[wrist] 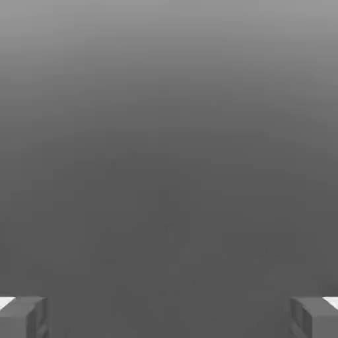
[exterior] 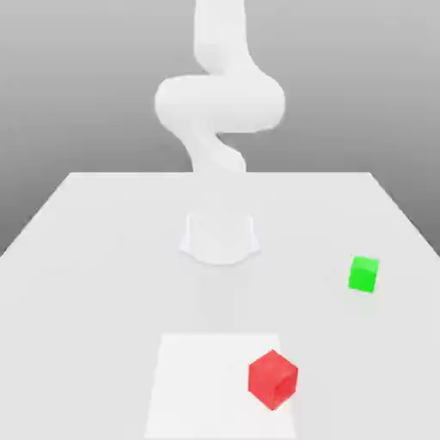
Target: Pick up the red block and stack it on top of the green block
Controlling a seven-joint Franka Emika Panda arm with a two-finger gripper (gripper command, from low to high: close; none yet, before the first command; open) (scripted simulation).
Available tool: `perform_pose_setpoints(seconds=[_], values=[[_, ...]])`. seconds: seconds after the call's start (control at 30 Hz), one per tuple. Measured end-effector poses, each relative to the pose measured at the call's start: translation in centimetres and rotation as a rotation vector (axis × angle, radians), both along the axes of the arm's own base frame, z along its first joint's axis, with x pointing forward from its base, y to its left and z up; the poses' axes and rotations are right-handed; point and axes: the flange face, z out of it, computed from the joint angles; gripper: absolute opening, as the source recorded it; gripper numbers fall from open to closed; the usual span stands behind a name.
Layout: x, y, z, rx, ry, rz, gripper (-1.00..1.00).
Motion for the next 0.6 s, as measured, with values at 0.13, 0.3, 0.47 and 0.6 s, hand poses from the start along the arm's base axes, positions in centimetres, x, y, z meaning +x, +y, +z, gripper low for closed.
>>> perform_pose_setpoints(seconds=[0.13,0.3,0.47,0.6], values=[[4.6,1.3,-8.1,-0.036,0.129,0.115,0.00],[7.8,3.4,-18.5,-0.087,0.282,0.254,0.00],[8.4,5.4,-29.0,-0.147,0.431,0.392,0.00],[7.2,6.8,-37.2,-0.203,0.548,0.505,0.00]])
